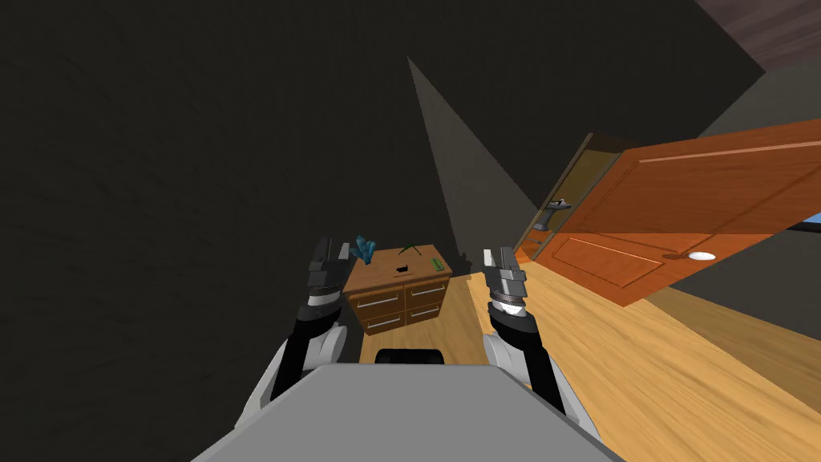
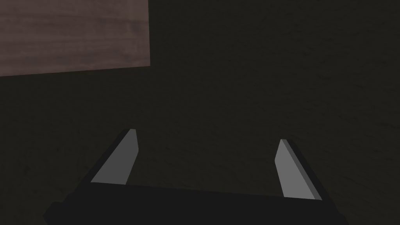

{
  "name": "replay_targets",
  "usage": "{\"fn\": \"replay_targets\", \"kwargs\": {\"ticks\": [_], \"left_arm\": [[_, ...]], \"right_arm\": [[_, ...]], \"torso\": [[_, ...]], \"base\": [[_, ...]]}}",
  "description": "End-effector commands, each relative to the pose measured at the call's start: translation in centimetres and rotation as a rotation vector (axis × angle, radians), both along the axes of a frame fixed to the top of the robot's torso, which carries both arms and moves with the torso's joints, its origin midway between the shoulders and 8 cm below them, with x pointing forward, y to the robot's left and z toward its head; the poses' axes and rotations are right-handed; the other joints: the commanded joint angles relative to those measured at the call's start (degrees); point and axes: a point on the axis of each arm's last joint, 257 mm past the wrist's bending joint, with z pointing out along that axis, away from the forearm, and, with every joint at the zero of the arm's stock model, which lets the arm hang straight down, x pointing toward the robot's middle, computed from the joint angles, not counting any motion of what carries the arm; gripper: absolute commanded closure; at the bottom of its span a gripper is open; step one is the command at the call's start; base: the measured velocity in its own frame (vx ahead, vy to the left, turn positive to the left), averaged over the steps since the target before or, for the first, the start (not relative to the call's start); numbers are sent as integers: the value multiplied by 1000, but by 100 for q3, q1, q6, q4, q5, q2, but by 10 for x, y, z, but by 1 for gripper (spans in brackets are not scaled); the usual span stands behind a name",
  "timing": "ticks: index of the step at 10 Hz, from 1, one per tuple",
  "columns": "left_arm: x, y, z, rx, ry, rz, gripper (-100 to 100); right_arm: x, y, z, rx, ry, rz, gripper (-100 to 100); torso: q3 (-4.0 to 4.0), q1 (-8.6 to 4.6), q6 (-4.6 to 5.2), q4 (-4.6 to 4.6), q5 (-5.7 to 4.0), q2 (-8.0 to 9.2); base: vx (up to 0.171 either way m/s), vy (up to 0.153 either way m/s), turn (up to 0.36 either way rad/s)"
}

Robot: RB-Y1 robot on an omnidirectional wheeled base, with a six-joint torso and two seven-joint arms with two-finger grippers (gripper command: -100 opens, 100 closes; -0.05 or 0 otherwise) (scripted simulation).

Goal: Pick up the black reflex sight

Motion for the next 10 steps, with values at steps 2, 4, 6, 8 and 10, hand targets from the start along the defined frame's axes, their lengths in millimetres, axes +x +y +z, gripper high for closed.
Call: {"fn": "replay_targets", "kwargs": {"ticks": [2, 4, 6, 8, 10], "left_arm": [[17, 2, -11, 19, 55, -15, -100], [34, 7, -21, 20, 107, -19, -100], [52, 14, -31, 15, 157, -22, -100], [66, 19, -41, 7, 208, -18, -100], [78, 25, -49, -2, 247, -16, -100]], "right_arm": [[0, 0, 0, 0, 0, 0, 0], [0, 0, 0, 0, 0, 0, 0], [0, 0, 0, 0, 0, 0, 0], [0, 0, 0, 0, 0, 0, 0], [0, 0, 0, 0, 0, 0, 0]], "torso": [[2, -4, 1, 1, -1, 5], [8, -18, 1, 3, -4, 14], [9, -19, 1, 4, -4, 16], [8, -18, 0, 3, -4, 14], [6, -24, 1, 2, -5, 11]], "base": [[-28, -27, -66], [-47, -56, -60], [-49, -59, -77], [-30, -44, -51], [-33, -62, -61]]}}
